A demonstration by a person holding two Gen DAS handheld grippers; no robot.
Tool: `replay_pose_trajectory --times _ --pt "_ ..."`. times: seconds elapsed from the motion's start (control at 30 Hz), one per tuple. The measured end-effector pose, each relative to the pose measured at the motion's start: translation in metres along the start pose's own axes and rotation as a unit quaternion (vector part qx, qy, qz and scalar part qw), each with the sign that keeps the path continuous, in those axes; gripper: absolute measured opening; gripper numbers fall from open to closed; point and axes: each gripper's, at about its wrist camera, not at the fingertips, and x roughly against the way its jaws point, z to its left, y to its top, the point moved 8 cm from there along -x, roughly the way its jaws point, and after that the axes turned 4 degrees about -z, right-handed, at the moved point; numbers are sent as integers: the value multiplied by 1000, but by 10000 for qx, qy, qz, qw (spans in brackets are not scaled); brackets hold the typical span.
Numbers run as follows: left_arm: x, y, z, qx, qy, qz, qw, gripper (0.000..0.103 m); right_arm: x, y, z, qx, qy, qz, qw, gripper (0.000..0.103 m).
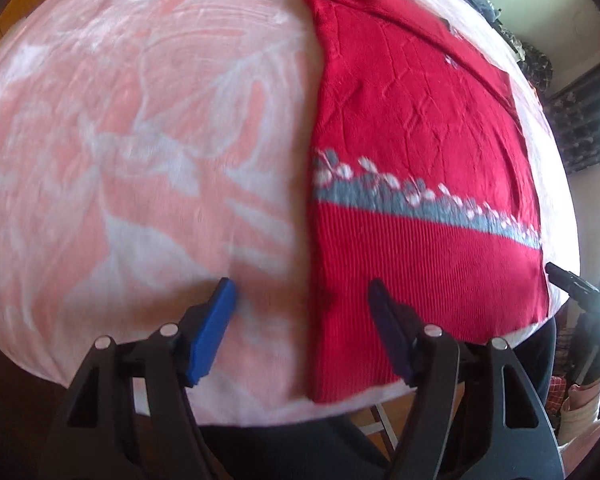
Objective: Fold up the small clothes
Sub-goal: 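Move both tools to the sweater hem and grasp it with the left tool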
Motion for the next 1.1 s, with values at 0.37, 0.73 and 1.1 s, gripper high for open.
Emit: replay_pose_trajectory --times 0.37,0.73,1.1 --pt "-1 -29 -20 -378 -23 112 9992 74 13 -24 -9 -132 -248 -9 9996 45" --pt "-10 -33 -41 -119 -680 190 9974 56 2 -27 -10 -133 -336 221 9991 46" --pt "-10 -33 -41 -9 -776 293 9966 31 -9 -28 -4 -3 -401 328 9987 45"
